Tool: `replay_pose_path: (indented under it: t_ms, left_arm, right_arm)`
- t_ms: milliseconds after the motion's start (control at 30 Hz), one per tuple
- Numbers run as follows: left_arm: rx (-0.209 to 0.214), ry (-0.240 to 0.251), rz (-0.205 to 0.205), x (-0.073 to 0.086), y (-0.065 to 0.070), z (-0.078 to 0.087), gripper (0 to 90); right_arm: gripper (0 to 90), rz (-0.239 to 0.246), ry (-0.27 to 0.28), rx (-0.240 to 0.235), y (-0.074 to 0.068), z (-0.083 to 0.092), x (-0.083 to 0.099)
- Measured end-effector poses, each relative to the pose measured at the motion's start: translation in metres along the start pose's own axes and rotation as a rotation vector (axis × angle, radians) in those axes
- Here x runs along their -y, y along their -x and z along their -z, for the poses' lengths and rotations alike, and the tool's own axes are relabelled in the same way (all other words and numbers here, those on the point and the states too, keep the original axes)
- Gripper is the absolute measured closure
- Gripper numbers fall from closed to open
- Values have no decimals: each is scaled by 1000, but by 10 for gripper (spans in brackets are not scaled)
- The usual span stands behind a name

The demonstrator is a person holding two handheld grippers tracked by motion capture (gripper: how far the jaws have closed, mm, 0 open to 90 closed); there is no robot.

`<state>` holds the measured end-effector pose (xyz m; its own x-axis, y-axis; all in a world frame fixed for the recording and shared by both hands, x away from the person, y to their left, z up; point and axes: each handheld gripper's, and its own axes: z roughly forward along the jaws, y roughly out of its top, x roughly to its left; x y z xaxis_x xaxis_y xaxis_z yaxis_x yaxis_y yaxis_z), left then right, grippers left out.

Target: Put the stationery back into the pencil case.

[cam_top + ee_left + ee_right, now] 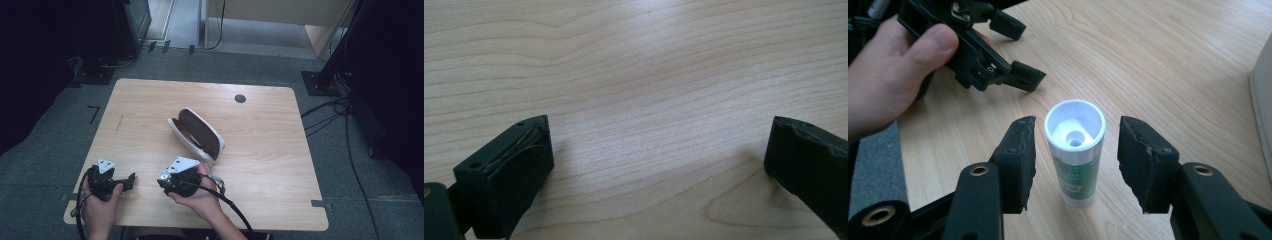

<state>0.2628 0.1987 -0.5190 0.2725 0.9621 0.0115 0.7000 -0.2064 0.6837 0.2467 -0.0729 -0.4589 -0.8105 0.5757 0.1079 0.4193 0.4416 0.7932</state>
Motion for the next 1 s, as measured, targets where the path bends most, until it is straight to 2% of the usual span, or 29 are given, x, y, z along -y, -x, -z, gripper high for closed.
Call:
replay_pose_path:
  t_ms: [100, 333, 500, 667, 1000]
  left_arm:
    - [0, 0, 0, 0, 0, 0, 0]
    - [0, 0, 0, 0, 0, 0, 0]
    - [2, 1, -1, 0, 0, 0, 0]
    - [2, 0, -2, 0, 0, 0, 0]
    - [2, 1, -1, 0, 0, 0, 0]
  right_arm:
    - [513, 6, -16, 15, -1, -2, 1]
    - [565, 25, -23, -3, -3, -5, 2]
    - [657, 32, -13, -5, -2, -4, 2]
    - [660, 41, -11, 2, -1, -3, 2]
    - [660, 17, 20, 19, 6, 12, -2]
